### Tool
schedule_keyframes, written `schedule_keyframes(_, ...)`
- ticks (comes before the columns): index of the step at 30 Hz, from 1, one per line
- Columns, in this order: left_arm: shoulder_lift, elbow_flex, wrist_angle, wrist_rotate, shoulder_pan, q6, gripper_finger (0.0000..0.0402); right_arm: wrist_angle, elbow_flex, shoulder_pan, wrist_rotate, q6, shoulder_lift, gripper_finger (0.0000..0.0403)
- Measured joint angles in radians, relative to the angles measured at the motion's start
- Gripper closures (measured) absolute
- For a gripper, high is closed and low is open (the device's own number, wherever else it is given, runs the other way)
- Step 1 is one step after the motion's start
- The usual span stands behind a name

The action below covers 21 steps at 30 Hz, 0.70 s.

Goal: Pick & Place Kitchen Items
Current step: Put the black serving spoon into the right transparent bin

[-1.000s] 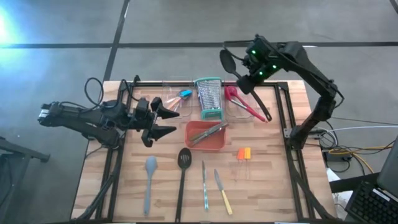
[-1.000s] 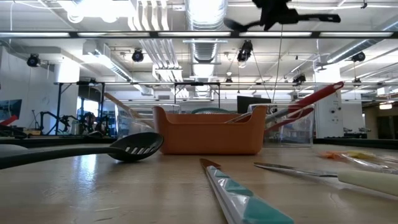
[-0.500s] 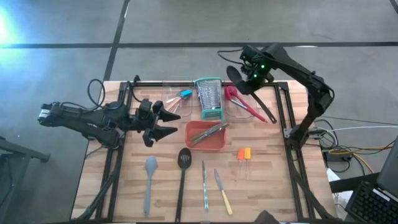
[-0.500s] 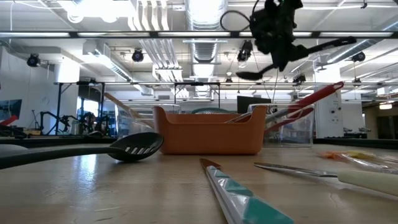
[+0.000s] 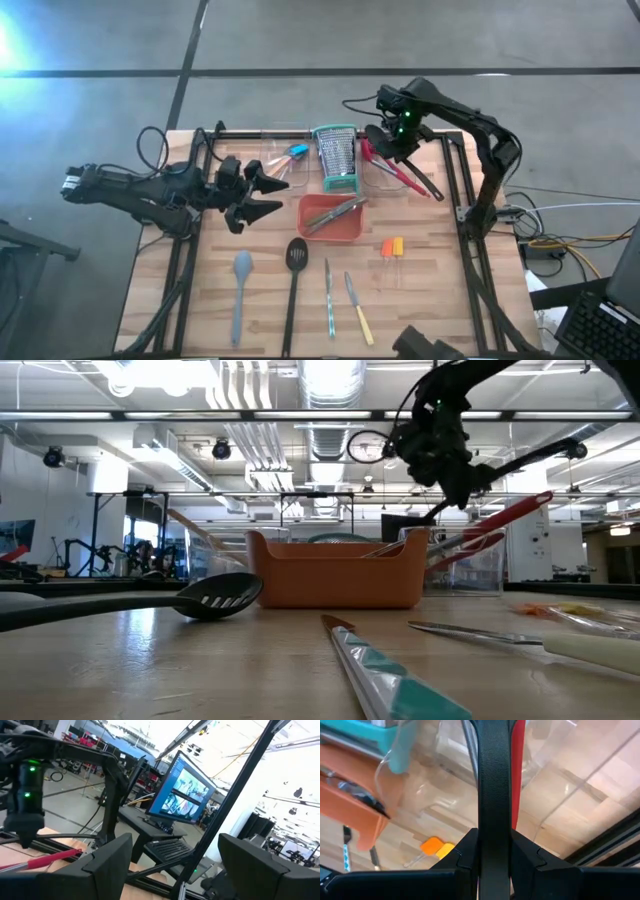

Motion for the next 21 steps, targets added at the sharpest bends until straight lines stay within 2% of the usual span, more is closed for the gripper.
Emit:
schedule_keyframes(13, 0.000, 0.000, 0.034, 0.007, 0.000, -0.020, 0.0101, -0.004, 0.000, -0.026, 0.001, -0.037, 0.170, 0.0341)
schedule_keyframes(21, 0.000, 0.000, 0.039, 0.008, -0.001, -0.038, 0.0101, 0.001, 0.000, -0.050, 0.044, -0.045, 0.208, 0.0340)
